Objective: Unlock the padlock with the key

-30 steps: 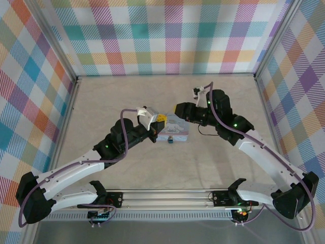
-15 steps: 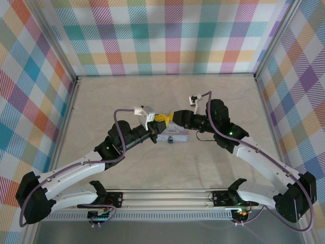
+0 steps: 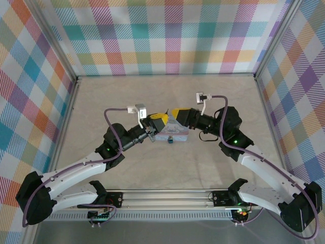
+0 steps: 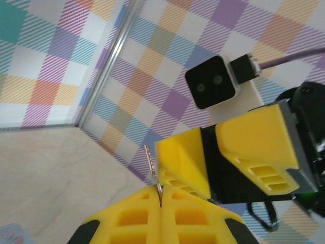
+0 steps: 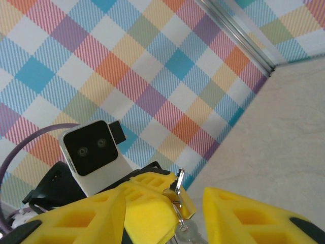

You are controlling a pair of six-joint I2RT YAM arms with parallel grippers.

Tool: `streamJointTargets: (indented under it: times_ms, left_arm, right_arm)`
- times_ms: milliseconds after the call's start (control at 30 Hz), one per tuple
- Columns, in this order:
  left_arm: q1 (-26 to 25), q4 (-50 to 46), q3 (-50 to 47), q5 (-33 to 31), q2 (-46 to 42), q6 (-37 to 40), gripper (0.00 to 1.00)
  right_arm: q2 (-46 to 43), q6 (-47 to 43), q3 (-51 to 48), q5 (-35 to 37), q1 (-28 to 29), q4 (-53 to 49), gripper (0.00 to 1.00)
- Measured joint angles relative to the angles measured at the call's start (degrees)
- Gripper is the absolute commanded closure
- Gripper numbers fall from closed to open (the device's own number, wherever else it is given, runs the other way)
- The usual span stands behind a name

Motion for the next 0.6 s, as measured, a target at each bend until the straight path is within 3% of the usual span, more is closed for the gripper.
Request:
streamJointTargets:
  times_ms: [600]
  left_arm:
    - [0.0, 9.6, 0.0, 4.9, 4.3, -10.9, 1.00]
  right_arm:
    - [1.1, -0.1, 0.1, -2.4, 0.0, 4.2, 0.65]
